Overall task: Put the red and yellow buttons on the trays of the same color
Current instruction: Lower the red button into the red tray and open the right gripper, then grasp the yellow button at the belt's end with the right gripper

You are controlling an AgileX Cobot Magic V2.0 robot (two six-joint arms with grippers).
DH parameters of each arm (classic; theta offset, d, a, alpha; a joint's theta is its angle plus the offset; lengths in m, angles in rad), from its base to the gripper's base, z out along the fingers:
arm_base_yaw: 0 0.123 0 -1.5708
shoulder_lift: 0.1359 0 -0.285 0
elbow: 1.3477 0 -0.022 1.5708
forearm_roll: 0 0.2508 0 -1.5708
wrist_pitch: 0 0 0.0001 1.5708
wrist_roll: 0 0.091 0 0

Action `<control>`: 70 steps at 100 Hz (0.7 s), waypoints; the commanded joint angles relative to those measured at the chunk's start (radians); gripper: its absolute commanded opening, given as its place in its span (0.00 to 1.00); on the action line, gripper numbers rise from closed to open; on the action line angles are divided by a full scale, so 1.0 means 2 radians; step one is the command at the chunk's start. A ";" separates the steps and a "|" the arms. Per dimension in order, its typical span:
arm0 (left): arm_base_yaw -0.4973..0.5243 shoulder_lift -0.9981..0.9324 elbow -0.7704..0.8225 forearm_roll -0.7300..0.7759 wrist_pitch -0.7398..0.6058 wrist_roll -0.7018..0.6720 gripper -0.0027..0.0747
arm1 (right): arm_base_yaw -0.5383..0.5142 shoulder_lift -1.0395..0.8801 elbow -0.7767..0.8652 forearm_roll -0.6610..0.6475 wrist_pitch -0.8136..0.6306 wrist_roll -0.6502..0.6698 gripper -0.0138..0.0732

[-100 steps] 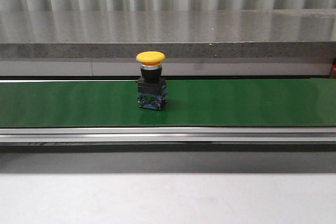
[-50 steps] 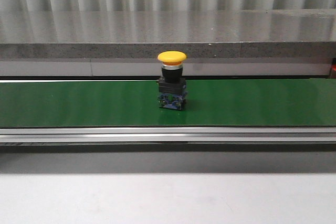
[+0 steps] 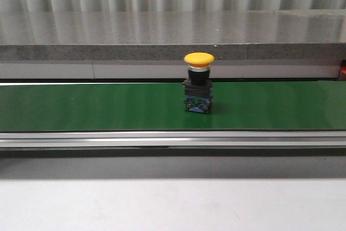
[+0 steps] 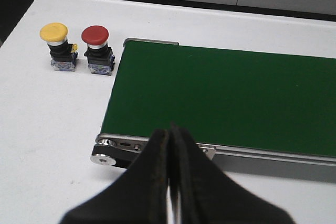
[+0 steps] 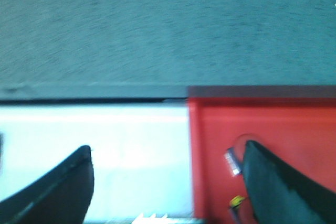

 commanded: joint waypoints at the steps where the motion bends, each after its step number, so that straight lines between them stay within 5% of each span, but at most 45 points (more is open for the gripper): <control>1: -0.005 0.001 -0.014 0.001 -0.033 -0.001 0.01 | 0.019 -0.070 0.038 0.012 -0.017 -0.022 0.83; 33: -0.005 0.001 -0.014 0.001 -0.033 -0.001 0.01 | 0.091 -0.193 0.218 0.012 0.005 -0.051 0.83; 70: -0.005 0.001 -0.014 0.001 -0.033 -0.001 0.01 | 0.219 -0.190 0.275 0.012 0.008 -0.098 0.83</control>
